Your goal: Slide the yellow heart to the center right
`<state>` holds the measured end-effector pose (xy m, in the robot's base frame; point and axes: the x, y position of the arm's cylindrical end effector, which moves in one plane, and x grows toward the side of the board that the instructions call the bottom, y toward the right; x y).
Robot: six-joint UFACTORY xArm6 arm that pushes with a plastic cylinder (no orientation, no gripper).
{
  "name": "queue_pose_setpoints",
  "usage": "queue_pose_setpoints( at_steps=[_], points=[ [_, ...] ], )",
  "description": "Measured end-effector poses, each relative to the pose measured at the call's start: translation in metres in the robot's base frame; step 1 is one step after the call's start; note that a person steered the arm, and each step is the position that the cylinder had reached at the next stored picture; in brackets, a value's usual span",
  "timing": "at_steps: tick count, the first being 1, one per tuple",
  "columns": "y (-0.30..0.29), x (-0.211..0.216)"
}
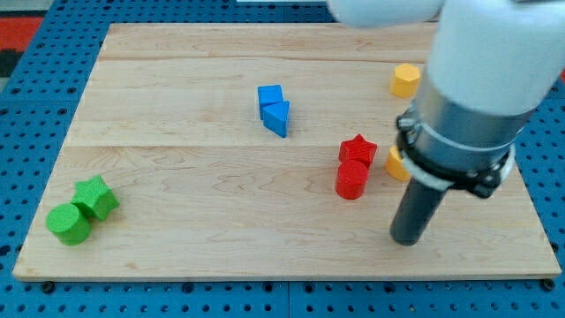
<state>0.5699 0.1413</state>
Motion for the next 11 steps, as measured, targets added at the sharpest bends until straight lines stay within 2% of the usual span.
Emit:
queue_pose_setpoints(
  at_steps=[2,5,7,8,10,11],
  points=[
    [0.002,-0.080],
    [0.026,-0.135],
    [-0.013,-0.149],
    [-0.013,-0.170],
    [0.024,-0.172],
    [-0.021,-0.183]
  ],
)
